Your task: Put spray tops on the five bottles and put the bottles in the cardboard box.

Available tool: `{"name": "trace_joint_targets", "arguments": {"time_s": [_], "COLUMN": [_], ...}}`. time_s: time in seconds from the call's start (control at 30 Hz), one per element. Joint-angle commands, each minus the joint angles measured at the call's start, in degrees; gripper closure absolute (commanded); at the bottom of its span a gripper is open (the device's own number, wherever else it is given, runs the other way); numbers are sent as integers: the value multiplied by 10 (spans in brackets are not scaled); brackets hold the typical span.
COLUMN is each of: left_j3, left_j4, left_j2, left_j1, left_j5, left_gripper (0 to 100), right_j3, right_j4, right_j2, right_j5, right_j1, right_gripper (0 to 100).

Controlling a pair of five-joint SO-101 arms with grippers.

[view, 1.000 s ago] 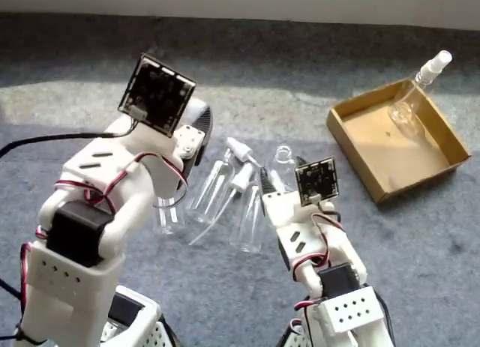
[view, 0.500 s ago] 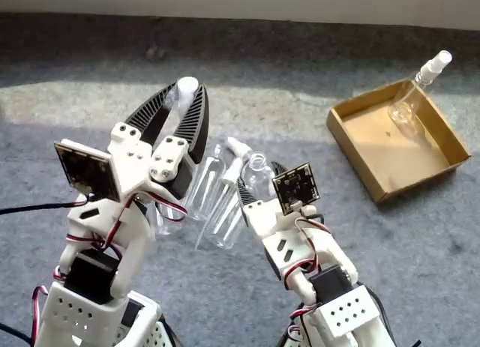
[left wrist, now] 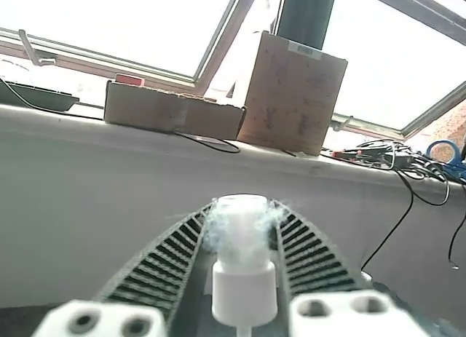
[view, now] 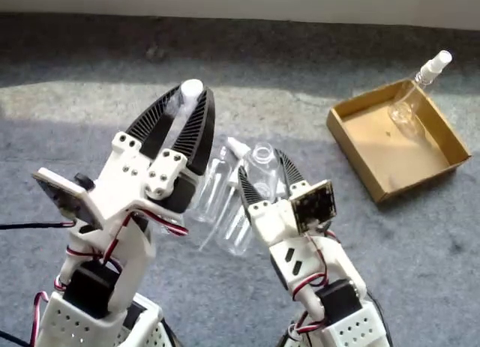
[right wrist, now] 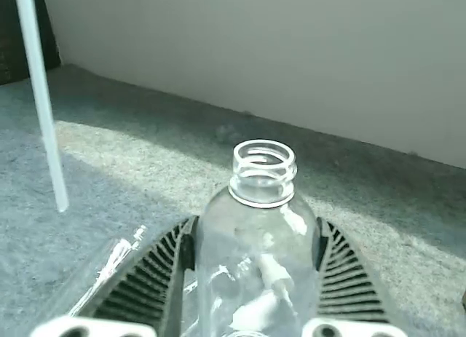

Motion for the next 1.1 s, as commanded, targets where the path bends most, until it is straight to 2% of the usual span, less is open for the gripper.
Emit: {"name": "trace_joint_targets", "arguments": {"time_s": [0.0, 0.27, 0.43, 0.7, 1.07], "left_j3": [-7, -7, -15, -92, -78], "left_j4": [-20, -176, -235, -242, -245], "left_j2": [-20, 3, 63, 172, 214], "left_j1": [43, 46, 53, 145, 137], "left_j5": [16, 18, 18, 16, 13], "left_gripper": [986, 987, 987, 987, 987], "right_j3": [15, 28, 56, 70, 70], "right_j4": [19, 18, 18, 17, 20], "right_j2": [-74, -65, -65, -65, -65], "right_j5": [-1, -1, -1, -1, -1], "right_j1": [6, 6, 4, 7, 7], "right_gripper": [855, 855, 855, 855, 855]}}
